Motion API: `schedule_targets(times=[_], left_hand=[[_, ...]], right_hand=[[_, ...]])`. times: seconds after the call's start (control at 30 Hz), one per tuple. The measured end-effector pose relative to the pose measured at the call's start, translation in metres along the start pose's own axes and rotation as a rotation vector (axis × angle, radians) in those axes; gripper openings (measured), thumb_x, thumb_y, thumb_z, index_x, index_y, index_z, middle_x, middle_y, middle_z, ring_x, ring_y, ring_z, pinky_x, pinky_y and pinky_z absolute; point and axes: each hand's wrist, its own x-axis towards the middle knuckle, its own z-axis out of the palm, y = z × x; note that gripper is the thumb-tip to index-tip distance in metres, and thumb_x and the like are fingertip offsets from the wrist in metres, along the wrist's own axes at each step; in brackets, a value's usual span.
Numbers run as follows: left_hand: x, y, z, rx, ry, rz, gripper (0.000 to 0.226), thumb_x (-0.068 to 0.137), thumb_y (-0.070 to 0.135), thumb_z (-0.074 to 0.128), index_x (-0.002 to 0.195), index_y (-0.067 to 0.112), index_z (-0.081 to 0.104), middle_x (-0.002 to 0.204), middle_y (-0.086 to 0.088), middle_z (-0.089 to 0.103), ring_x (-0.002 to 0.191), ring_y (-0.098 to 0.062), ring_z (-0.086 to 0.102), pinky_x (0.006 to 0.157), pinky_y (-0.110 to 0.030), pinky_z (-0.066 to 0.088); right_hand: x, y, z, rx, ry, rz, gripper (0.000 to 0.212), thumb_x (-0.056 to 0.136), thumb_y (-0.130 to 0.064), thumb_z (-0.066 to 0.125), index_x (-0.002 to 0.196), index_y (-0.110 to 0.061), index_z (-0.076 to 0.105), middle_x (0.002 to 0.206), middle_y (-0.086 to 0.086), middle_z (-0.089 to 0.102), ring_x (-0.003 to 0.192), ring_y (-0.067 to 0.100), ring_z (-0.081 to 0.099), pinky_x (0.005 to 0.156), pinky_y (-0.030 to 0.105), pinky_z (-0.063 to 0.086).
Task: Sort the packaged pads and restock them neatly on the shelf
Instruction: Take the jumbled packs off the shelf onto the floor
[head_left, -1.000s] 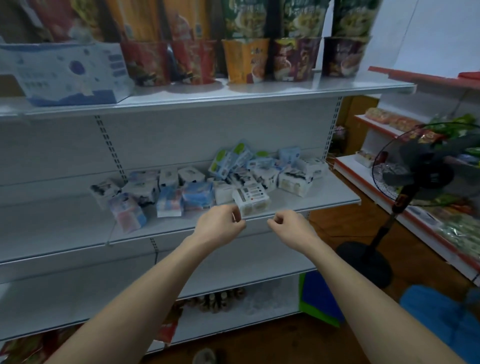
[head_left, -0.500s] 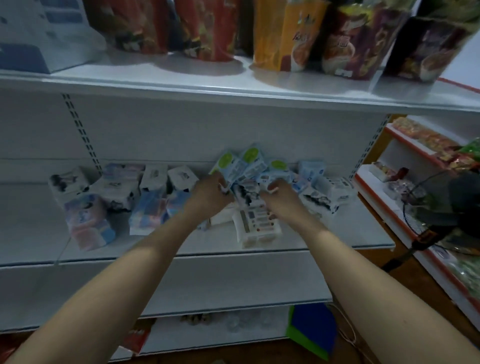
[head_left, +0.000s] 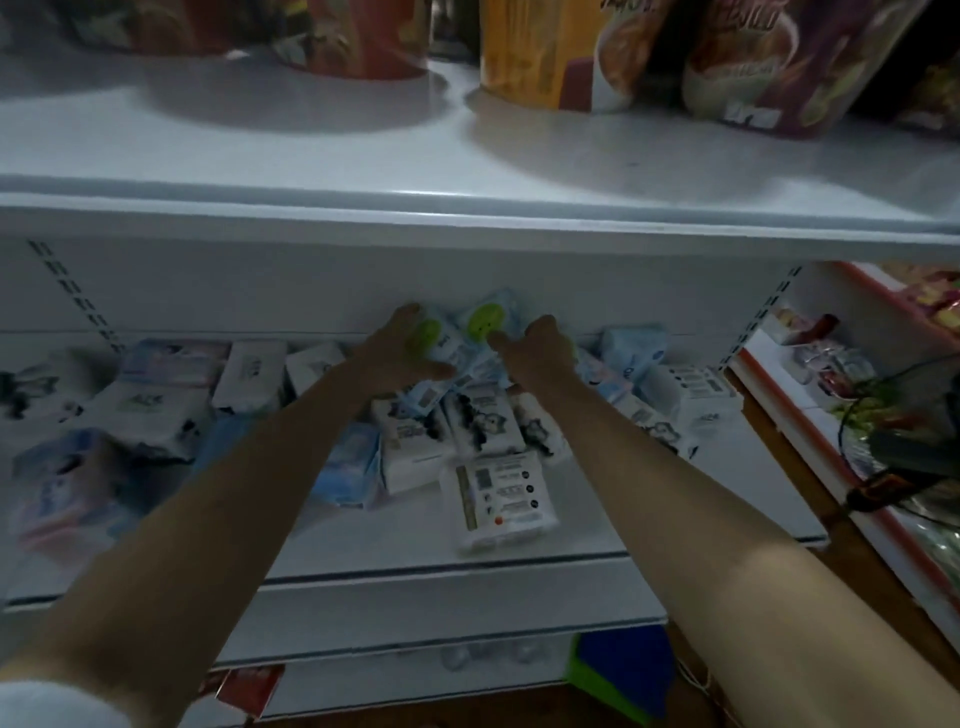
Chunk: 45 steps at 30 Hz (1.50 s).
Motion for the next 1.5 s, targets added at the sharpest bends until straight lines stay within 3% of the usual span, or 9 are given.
schedule_targets(times=[0.23, 0.4, 0.53, 0.63, 0.73, 0.9, 1.1, 1.33, 1.5], left_hand=[[-0.019, 0.005, 0.017, 0.032, 0.347, -0.078, 0.112, 0.066, 0.053, 0.084, 0.152, 0.012, 0.024, 0.148, -0.010, 0.040, 0.131, -0.028, 0.045, 0.107, -0.039, 0.041], [-0.057, 0.030, 0.015, 0.027, 0.648, -0.145, 0.104, 0.070, 0.045, 0.083, 0.148, 0.008, 0.025, 0.143, -0.015, 0.034, 0.129, -0.031, 0.043, 0.105, -0.039, 0.040], [-0.112, 0.048, 0.024, -0.162, 0.816, -0.201, 0.111, 0.049, 0.060, 0.077, 0.137, 0.014, 0.028, 0.131, -0.010, 0.051, 0.116, -0.029, 0.056, 0.095, -0.047, 0.051], [-0.161, 0.059, 0.038, -0.085, 0.960, -0.272, 0.108, 0.062, 0.055, 0.079, 0.146, 0.018, 0.021, 0.138, -0.005, 0.051, 0.121, -0.026, 0.054, 0.098, -0.041, 0.048], [-0.220, 0.060, 0.054, -0.016, 1.142, -0.362, 0.116, 0.057, 0.063, 0.078, 0.147, 0.016, 0.022, 0.136, -0.004, 0.053, 0.122, -0.025, 0.054, 0.099, -0.042, 0.047], [-0.324, 0.056, 0.074, 0.066, 1.305, -0.552, 0.097, 0.068, 0.063, 0.076, 0.142, 0.024, 0.028, 0.121, -0.001, 0.057, 0.113, -0.024, 0.056, 0.085, -0.031, 0.041], [-0.425, 0.034, 0.085, 0.063, 1.536, -0.677, 0.072, 0.076, 0.057, 0.073, 0.132, 0.029, 0.037, 0.111, 0.008, 0.058, 0.103, -0.023, 0.061, 0.086, -0.035, 0.047], [-0.551, -0.025, 0.089, -0.093, 1.687, -0.862, 0.063, 0.071, 0.033, 0.083, 0.111, 0.021, 0.035, 0.101, 0.002, 0.054, 0.090, -0.023, 0.055, 0.065, -0.030, 0.042], [-0.662, -0.086, 0.099, -0.136, 1.665, -1.069, 0.060, 0.070, 0.028, 0.082, 0.110, 0.019, 0.037, 0.100, 0.001, 0.054, 0.089, -0.024, 0.055, 0.071, -0.031, 0.039]], right_hand=[[0.009, 0.013, 0.002, 0.214, -0.056, 0.046, 0.040, 0.077, -0.023, 0.072, 0.092, 0.013, 0.066, 0.087, 0.028, 0.067, 0.082, 0.042, 0.068, 0.070, 0.062, 0.056], [0.002, -0.001, -0.025, 0.380, -0.158, -0.065, 0.030, 0.083, -0.011, 0.069, 0.063, -0.011, 0.047, 0.060, 0.008, 0.049, 0.060, 0.022, 0.050, 0.063, 0.034, 0.044], [-0.019, -0.011, -0.046, 0.467, -0.363, -0.099, 0.017, 0.087, -0.023, 0.068, 0.074, -0.019, 0.058, 0.076, 0.002, 0.060, 0.073, 0.021, 0.058, 0.076, 0.040, 0.052], [-0.040, -0.020, -0.051, 0.554, -0.569, -0.095, 0.018, 0.086, -0.038, 0.065, 0.097, -0.026, 0.059, 0.103, 0.005, 0.066, 0.093, 0.026, 0.065, 0.085, 0.046, 0.055], [-0.079, -0.019, -0.038, 0.618, -0.814, -0.096, 0.016, 0.097, -0.038, 0.054, 0.109, -0.030, 0.047, 0.120, 0.008, 0.063, 0.099, 0.031, 0.064, 0.077, 0.048, 0.055], [-0.165, -0.012, -0.004, 0.477, -1.121, -0.067, 0.040, 0.099, -0.048, 0.048, 0.133, -0.030, 0.037, 0.120, 0.007, 0.064, 0.084, 0.030, 0.066, 0.064, 0.047, 0.059], [-0.253, -0.014, 0.030, 0.344, -1.341, -0.235, 0.029, 0.096, -0.033, 0.060, 0.119, -0.027, 0.043, 0.103, -0.003, 0.068, 0.079, 0.017, 0.069, 0.058, 0.033, 0.057], [-0.364, -0.023, 0.109, 0.195, -1.444, -0.447, 0.021, 0.095, -0.013, 0.063, 0.110, -0.015, 0.049, 0.100, 0.005, 0.065, 0.077, 0.016, 0.068, 0.052, 0.025, 0.056], [-0.467, -0.006, 0.190, 0.032, -1.492, -0.507, 0.017, 0.095, -0.011, 0.062, 0.107, -0.016, 0.050, 0.102, 0.008, 0.064, 0.078, 0.016, 0.066, 0.056, 0.027, 0.057]])
